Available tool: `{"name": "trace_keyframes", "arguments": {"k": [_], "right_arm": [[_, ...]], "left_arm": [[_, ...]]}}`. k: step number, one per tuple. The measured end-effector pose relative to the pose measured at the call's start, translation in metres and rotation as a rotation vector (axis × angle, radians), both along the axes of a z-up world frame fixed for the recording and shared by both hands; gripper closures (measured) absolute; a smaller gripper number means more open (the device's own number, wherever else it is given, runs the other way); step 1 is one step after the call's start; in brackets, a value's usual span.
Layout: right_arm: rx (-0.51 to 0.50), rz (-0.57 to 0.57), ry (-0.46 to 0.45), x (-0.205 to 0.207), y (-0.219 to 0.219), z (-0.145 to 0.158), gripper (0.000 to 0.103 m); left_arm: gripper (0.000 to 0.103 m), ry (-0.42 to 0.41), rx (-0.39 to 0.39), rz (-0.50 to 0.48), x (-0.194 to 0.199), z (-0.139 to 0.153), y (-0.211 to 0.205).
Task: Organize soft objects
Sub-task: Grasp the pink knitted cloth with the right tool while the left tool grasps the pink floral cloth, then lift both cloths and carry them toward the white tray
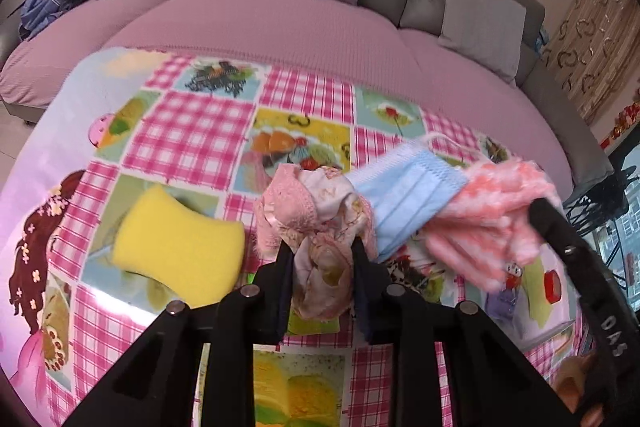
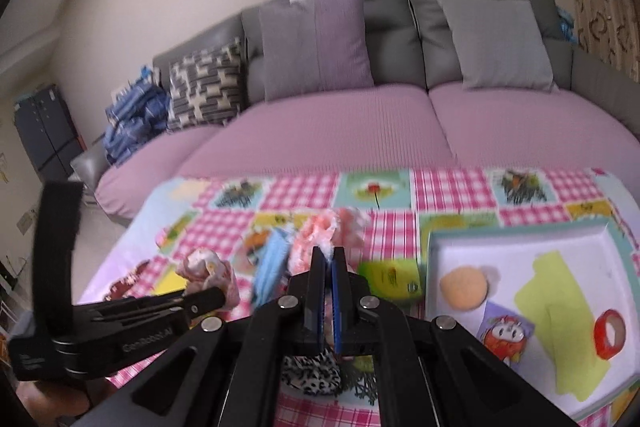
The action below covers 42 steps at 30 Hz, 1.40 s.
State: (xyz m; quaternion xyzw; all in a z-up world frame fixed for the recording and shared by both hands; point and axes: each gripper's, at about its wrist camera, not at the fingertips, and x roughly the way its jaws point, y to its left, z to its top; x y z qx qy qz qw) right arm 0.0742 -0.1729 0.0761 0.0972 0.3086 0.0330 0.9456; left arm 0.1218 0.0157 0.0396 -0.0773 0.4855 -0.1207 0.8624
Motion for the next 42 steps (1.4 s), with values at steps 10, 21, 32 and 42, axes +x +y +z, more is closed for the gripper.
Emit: {"name": "trace_keyframes", "arguments": {"k": [10,21,32,42], "right_arm": [[0.024,0.037,-0.155,-0.028,0.003,0.048,0.1],[0.092,0.056,-0.205,-0.048,-0.006,0.07,0.1],[0.075,0.033,-0.316,-0.079,-0.015,0.103,0.1],[0.027,-0.153,-0.267,-0.078,-0.07,0.094,0.1]], "left_arm": [[0.076,-0.049,0.002,0.012,-0.006,0.018,0.008],[0.076,-0.084,0.009,0.031,-0.011,0.031,0.015],[0.076,-0.122,0.021,0.017,-0.017,0.045,0.011],[0.076,-0.151,0.044,-0.091,-0.023,0.053,-0.039]]}}
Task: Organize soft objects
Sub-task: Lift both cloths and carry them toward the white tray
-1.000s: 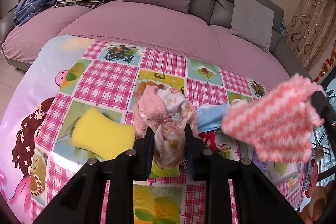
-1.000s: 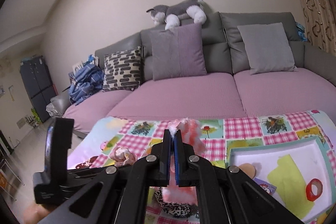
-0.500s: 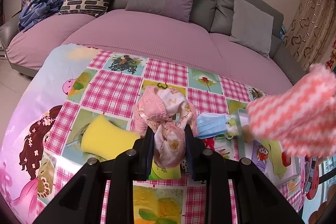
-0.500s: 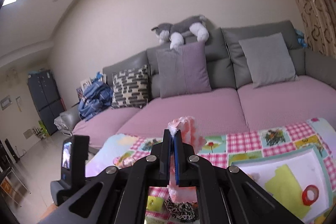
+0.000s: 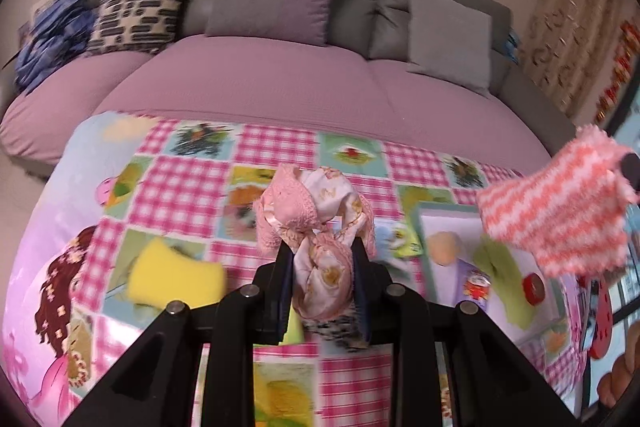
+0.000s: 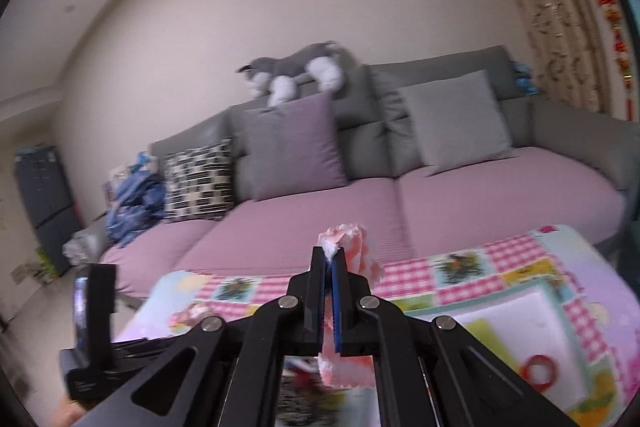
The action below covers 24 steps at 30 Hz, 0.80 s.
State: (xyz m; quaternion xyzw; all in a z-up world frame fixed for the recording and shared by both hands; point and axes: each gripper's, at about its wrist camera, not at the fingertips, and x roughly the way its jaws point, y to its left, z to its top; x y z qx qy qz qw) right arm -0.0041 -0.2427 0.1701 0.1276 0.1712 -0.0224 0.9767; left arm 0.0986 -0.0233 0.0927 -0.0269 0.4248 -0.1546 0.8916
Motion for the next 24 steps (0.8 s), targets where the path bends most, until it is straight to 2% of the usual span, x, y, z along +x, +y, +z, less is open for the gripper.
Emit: {"name": "trace_keyframes", "arguments": {"k": [5,10,14,20,24], "right_arm": [[-0.023,-0.153,0.034,-0.004,-0.048,-0.009,0.1],[-0.016,-0.281,0.08,-0.011,-0.097,-0.023,0.1],[0.017,-0.335,0.113,-0.011,-0.132,-0.043,0.1],[0.093,-0.339,0.221,0.007,-0.164,-0.097,0.1],[0.113,-0.326,0.294,0.019,-0.168,-0.123,0.1]], "left_arm": [[0.076,-0.005,0.007,-0.122,-0.006,-0.004,-0.059],[0.076,0.01,0.033,-0.262,-0.015,-0.02,-0.125],[0.076,0.027,0.069,-0.347,-0.023,-0.039,-0.168],[0.076,0.054,0.07,-0.378,-0.019,-0.073,-0.205],[0.076,0.088,0.087,-0.368,-0.012,-0.095,-0.213]]}}
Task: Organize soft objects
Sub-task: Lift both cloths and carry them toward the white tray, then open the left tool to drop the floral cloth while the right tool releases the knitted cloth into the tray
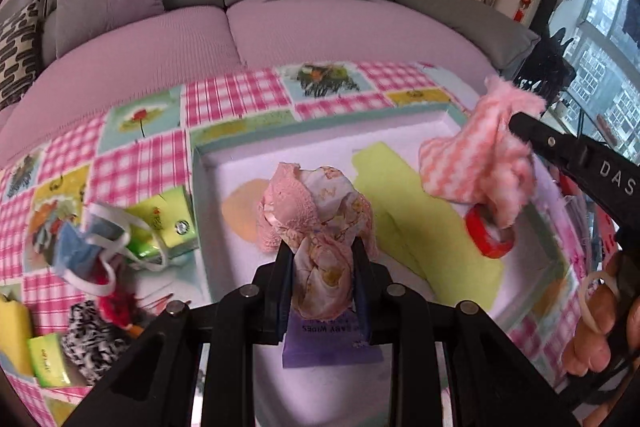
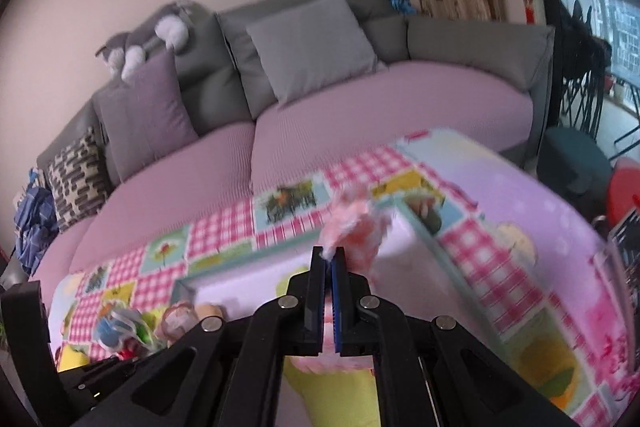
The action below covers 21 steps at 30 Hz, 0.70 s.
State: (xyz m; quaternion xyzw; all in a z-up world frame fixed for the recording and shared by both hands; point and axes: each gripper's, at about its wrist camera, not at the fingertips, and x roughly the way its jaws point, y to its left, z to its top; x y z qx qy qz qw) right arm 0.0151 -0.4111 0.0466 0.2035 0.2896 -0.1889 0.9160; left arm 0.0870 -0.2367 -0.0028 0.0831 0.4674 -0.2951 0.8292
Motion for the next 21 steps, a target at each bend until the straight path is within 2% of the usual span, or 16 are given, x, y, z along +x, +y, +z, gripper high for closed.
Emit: {"name": "trace_keyframes", "arguments": {"k": [8,9,13,15,21], "right_arm": [[0.019,0.043,0.135,0.019,0.009,-0.036,0.1],[0.021,0.044,0.148,0.02,0.009,-0.039,0.1],[0.045,0.059,0.182,0.023,0.01,-0.046,0.098],[0.058,0.07,0.193,0.024,0.01,-0.045,0.098],[0.07,0.076,0.235,0.02,0.014,-0.037,0.098]], "left_arm": [[0.075,0.038,0.007,0.049,0.01,-0.016,0.012],[0.073,0.041,0.009,0.053,0.011,-0.017,0.013],[0.053,0.061,0.023,0.067,0.014,-0.016,0.017],[0.045,0.073,0.023,0.074,0.014,-0.012,0.019],[0.04,0.061,0.035,0.088,0.015,0.014,0.026]]}}
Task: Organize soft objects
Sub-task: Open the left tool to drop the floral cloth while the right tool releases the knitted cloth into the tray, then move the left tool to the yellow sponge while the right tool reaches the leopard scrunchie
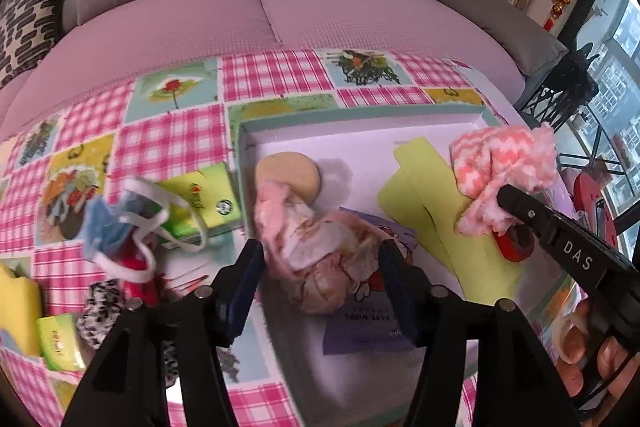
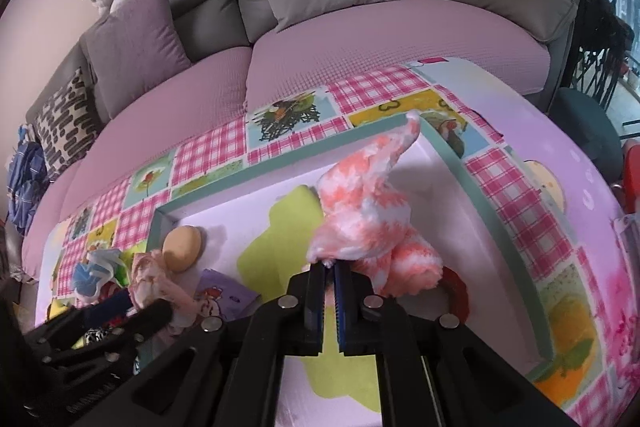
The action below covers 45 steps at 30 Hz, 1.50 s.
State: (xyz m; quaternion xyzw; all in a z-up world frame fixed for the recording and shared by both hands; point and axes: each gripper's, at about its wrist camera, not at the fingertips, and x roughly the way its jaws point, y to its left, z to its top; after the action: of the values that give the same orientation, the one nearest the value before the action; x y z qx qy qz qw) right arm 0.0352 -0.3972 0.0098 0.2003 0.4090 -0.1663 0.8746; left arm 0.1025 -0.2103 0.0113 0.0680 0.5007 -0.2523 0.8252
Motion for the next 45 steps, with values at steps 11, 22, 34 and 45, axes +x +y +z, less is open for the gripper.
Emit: {"name": "trace_keyframes", "arguments": {"k": [11,22,34,45], "right_arm": [[0.005,0.012,0.058,-0.008,0.003,0.009,0.09],[-0.005,0.049,0.083,-0.005,0.011,0.007,0.038],[-0.025,0.061,0.113,-0.001,0.015,0.0,0.0],[-0.053,0.044,0.093,-0.009,0.025,0.019,0.0]], "left_arm": [[0.024,-0.072,0.051,0.059,-0.001,0.035,0.016],[0.005,-0.102,0.063,0.181,0.008,0.036,0.04],[0.004,-0.055,0.095,0.265,0.018,0.02,0.061],[0.004,-0.062,0.094,0.294,0.023,0.032,0.09]]}}
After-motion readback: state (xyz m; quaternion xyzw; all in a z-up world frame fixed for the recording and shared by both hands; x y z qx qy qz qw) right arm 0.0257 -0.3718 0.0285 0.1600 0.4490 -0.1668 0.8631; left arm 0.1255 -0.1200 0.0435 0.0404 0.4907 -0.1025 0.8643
